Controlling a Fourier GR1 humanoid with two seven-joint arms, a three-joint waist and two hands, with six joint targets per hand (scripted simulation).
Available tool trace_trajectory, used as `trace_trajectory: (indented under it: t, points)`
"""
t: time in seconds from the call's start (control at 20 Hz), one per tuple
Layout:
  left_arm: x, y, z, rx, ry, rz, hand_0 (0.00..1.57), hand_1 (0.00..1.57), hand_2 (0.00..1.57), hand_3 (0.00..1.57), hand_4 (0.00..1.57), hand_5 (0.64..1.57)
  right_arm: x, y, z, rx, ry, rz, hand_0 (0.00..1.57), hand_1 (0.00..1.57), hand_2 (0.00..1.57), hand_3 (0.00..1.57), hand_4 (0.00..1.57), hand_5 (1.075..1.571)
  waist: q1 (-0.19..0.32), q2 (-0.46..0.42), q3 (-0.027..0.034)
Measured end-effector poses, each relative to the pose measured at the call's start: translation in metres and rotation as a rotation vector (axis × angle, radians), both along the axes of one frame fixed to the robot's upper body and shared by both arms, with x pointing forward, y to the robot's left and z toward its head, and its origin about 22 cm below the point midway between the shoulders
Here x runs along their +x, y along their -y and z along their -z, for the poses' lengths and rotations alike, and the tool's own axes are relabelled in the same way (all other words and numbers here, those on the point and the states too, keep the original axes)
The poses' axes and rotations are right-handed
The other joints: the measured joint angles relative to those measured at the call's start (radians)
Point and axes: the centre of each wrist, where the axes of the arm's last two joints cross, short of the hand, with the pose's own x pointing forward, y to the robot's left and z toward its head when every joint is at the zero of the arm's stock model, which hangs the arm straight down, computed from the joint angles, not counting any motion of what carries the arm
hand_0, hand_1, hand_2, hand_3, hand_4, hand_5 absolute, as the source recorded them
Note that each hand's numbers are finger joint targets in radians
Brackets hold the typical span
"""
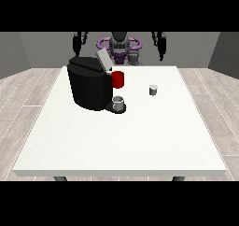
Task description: Insert the coffee pod into the coffee machine and close the lid
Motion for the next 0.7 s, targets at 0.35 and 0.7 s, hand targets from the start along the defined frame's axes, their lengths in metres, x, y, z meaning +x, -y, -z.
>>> trace_trajectory:
  t: [0.35,0.7]
  points:
    - [0.005,-0.002,0.003,-0.030,0.118,0.030,0.00,0.00,0.00,0.00,0.26,1.571,-0.006,0.002,0.013,0.016,-0.031,0.059,0.00,0.00,0.00,0.00,0.11,1.571,-0.003,0.012,-0.0083]
    - [0.021,-0.029,-0.010,0.122,0.163,0.052,0.00,0.00,0.00,0.00,0.00,1.571,-0.001,0.005,0.010,0.067,0.063,0.168,0.00,0.00,0.00,0.00,0.22,1.571,-0.033,0.040,-0.0098]
